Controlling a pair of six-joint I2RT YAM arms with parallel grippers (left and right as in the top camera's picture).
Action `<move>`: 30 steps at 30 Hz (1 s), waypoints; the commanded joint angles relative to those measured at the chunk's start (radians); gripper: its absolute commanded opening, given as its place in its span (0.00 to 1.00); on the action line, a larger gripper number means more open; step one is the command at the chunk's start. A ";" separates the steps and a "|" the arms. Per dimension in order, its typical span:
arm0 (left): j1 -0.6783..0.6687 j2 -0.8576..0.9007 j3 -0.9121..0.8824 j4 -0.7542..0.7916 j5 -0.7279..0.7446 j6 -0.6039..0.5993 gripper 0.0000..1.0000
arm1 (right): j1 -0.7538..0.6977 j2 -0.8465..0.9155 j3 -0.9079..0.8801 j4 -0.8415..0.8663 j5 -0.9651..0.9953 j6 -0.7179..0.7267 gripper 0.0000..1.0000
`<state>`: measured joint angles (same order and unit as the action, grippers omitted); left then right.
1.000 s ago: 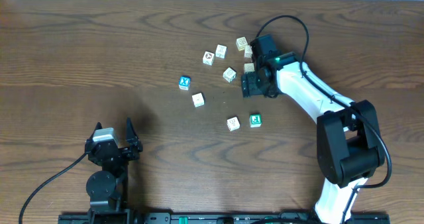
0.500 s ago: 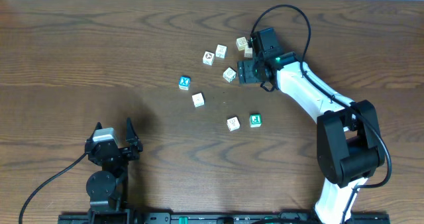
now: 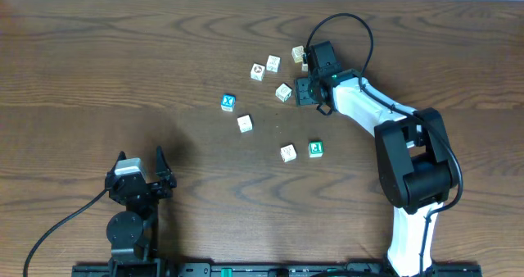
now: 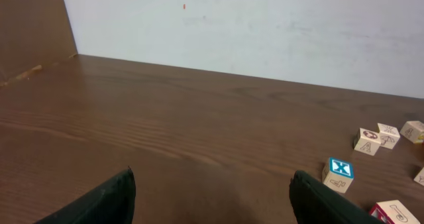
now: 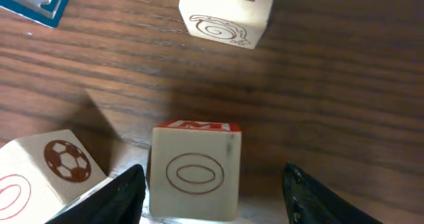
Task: Lift 3 blocks
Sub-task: 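Grasp the white block with red M top using the right gripper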
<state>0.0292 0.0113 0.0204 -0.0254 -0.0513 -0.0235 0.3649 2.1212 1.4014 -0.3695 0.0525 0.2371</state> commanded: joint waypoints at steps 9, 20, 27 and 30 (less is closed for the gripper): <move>0.003 0.000 -0.016 -0.045 -0.009 -0.001 0.75 | -0.004 0.013 0.013 0.040 0.011 0.026 0.50; 0.003 0.000 -0.016 -0.045 -0.009 -0.001 0.75 | -0.003 0.011 0.013 0.020 0.010 0.032 0.29; 0.003 0.000 -0.016 -0.045 -0.009 -0.001 0.75 | -0.001 -0.044 0.014 -0.039 0.010 0.039 0.26; 0.003 0.000 -0.016 -0.045 -0.009 0.000 0.75 | -0.002 -0.100 0.014 -0.080 0.010 0.039 0.27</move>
<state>0.0292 0.0113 0.0204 -0.0254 -0.0513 -0.0235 0.3649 2.0960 1.4078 -0.4320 0.0570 0.2604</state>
